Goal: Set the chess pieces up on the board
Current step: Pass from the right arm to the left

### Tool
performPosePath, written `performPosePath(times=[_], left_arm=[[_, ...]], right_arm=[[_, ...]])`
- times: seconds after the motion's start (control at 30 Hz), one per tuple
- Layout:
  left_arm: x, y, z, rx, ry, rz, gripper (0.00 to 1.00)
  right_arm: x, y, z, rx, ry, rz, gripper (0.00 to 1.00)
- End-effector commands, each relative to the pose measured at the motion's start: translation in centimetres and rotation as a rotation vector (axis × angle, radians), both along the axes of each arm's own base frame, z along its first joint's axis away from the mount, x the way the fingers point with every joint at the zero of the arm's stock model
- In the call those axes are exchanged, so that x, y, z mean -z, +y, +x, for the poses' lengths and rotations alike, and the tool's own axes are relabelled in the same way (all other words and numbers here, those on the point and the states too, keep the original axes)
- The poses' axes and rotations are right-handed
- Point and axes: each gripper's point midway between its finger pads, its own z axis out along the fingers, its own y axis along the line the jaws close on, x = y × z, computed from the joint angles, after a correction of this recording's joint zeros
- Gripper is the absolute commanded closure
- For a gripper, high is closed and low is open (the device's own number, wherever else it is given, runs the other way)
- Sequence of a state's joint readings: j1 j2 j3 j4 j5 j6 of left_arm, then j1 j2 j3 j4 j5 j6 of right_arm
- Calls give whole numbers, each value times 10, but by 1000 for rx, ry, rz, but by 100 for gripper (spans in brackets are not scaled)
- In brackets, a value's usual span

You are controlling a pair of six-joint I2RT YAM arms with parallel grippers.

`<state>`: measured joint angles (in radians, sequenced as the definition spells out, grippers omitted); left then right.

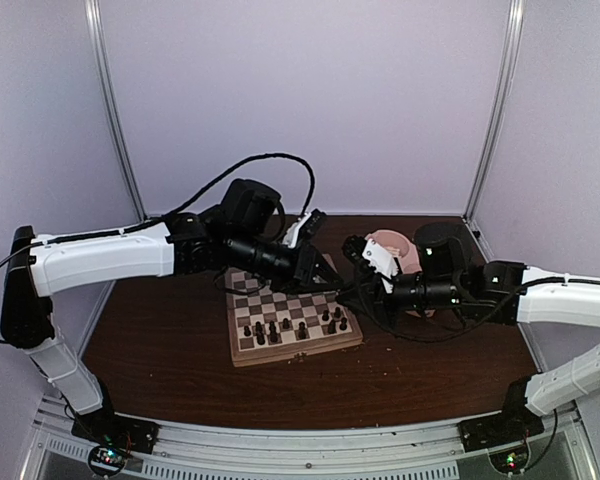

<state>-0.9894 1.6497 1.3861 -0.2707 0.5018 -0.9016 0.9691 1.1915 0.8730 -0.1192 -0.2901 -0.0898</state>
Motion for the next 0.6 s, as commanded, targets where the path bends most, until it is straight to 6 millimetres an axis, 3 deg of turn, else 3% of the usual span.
performPosePath(times=[0.0, 0.1, 0.17, 0.4, 0.57], left_arm=[[-12, -6, 4, 11, -21, -35, 85], [-8, -6, 4, 6, -15, -17, 73], [-5, -6, 4, 9, -12, -7, 72], [-5, -5, 5, 8, -17, -4, 96], [-4, -5, 5, 7, -20, 1, 100]], right_arm=[[-13, 5, 3, 5, -37, 11, 89], [-14, 5, 4, 8, -42, 11, 89], [-13, 5, 4, 9, -43, 7, 89], [-13, 4, 5, 13, -47, 5, 85], [-11, 3, 5, 19, -48, 0, 67]])
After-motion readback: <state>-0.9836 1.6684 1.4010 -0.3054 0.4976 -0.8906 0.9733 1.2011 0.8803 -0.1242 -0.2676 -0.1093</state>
